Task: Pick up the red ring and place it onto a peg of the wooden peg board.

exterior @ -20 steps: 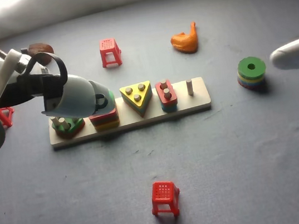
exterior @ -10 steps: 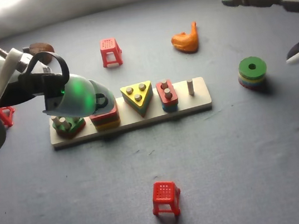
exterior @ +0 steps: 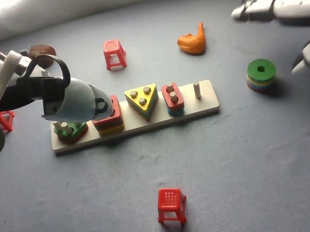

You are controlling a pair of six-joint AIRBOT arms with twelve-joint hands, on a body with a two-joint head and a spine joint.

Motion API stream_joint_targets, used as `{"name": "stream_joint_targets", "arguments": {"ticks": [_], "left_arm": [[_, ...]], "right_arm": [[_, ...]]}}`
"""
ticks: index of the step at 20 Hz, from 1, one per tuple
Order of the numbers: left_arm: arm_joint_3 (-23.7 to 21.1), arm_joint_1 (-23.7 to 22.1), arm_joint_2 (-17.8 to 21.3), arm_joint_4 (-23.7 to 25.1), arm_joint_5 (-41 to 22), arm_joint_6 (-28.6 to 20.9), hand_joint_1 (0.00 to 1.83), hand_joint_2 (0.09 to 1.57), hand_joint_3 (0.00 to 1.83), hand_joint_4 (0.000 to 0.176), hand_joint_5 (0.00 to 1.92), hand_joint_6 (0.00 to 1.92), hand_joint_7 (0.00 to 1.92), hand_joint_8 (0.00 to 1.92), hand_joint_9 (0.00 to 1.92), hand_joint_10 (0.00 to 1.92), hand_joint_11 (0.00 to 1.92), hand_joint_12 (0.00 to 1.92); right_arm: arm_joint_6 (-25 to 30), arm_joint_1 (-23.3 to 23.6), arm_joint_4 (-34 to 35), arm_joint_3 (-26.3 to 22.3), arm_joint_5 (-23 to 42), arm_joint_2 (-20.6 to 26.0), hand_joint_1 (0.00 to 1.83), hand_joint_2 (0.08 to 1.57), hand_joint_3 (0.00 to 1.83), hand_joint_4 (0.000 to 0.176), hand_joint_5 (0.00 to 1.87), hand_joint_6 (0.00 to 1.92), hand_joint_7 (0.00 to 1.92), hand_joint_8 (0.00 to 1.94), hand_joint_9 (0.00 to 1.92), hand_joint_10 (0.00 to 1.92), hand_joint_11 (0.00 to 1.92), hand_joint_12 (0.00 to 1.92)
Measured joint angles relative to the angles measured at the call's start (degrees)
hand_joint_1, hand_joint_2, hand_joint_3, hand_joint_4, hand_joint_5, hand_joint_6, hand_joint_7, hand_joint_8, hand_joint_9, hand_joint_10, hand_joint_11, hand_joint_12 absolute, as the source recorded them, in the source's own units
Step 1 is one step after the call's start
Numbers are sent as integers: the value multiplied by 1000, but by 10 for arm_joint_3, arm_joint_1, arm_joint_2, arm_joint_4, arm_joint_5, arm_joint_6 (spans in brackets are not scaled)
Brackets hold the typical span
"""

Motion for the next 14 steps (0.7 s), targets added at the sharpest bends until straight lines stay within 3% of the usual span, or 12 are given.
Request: {"name": "stream_joint_targets", "arguments": {"ticks": [10,11,14], "left_arm": [[0,0,0,0,-1,0,0,1184,9,0,17,2,0,0,0,0,10,6],[0,0,0,0,-2,0,0,1182,8,0,25,5,0,0,0,0,20,11],[0,0,0,0,-1,0,0,1183,6,0,33,5,2,0,0,0,10,9]], "right_arm": [[0,-12,24,50,-17,-52,1281,973,9,0,31,10,0,0,0,0,53,42],[2,-12,24,52,-21,-55,1276,983,0,0,46,4,0,0,0,0,10,162],[12,-12,24,56,-21,-59,1276,992,0,0,63,5,7,2,0,0,0,250]]}}
